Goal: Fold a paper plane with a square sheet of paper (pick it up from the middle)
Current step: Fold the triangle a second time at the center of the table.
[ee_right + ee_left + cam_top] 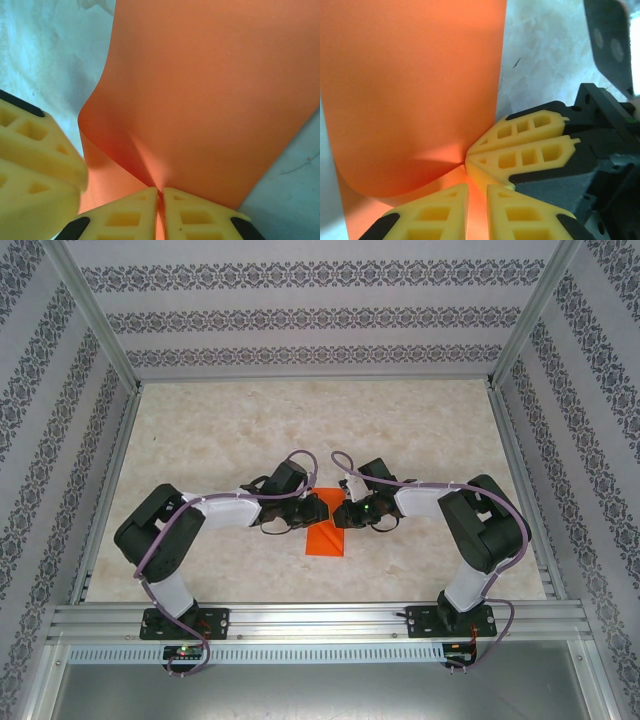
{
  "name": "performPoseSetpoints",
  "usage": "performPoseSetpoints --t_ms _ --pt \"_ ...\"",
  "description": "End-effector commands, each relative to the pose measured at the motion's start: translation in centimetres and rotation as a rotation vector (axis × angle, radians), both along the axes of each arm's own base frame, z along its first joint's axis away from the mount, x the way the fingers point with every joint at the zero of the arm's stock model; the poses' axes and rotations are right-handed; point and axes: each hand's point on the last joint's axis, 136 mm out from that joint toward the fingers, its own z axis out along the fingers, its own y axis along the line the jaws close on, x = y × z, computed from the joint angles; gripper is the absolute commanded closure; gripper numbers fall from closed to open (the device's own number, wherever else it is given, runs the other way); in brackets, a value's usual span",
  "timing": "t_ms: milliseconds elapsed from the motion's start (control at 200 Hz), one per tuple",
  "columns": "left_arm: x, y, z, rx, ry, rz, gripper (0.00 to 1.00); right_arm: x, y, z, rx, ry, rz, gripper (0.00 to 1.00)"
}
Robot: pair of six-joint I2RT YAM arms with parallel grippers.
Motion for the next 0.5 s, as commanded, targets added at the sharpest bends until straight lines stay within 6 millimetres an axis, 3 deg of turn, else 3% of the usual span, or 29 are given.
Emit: performPoseSetpoints --t_ms 0,495 --pt "0.2 -1.4 0.4 -0.042 -0.016 -0.013 0.81 -0.1 -0.2 -1.1 -0.016 -0.001 -0.002 0.87" --pt "-1.2 0.4 -4.2 0.060 0.038 0.004 0.82 0.0 -0.1 -0.6 -0.008 -0.006 -0.015 0.85"
